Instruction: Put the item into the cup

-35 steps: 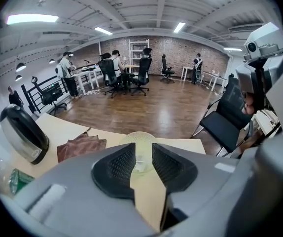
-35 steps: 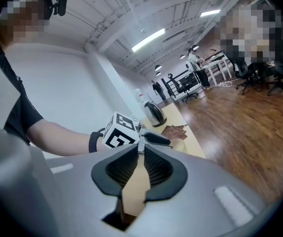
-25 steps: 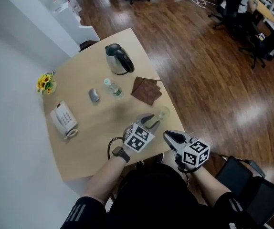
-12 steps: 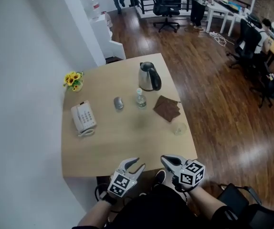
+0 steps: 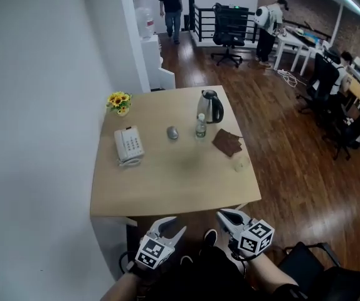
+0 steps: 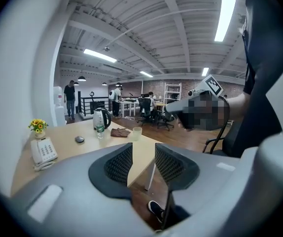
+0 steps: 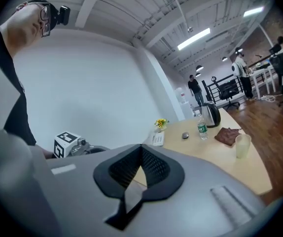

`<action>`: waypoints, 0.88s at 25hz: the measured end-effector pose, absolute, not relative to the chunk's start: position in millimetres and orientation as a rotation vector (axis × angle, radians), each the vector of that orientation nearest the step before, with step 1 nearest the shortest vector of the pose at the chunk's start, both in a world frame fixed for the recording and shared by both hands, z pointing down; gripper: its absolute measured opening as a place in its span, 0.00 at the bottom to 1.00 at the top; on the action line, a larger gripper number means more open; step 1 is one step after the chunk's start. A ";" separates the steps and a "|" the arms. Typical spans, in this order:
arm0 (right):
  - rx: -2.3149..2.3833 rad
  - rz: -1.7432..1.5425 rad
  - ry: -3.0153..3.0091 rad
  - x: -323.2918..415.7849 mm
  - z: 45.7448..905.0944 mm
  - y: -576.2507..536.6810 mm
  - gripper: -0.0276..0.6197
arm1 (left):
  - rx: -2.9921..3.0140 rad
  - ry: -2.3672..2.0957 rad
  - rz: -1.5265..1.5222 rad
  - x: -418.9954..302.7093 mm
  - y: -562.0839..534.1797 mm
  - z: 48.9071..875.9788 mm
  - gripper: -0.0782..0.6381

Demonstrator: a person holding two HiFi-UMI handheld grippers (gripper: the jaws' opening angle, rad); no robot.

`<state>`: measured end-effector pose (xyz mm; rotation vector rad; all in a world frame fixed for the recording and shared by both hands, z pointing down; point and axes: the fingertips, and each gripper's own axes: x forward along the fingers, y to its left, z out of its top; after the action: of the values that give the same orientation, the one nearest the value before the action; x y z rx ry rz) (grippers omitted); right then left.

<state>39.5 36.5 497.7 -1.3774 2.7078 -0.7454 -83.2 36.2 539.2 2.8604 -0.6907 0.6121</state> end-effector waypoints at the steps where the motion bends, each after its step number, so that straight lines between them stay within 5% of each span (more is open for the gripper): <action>1: -1.383 -0.738 2.714 35.0 494.2 45.8 0.05 | 2.865 -0.691 0.606 -88.2 43.3 536.9 0.30; 22: -1.319 -0.536 2.870 20.3 454.3 113.9 0.05 | 2.897 -0.846 0.465 -92.0 90.0 492.2 0.30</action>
<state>20.3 113.9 454.3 -1.3194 2.8695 -0.5361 -92.0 90.0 492.2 2.8974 -0.8462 0.4651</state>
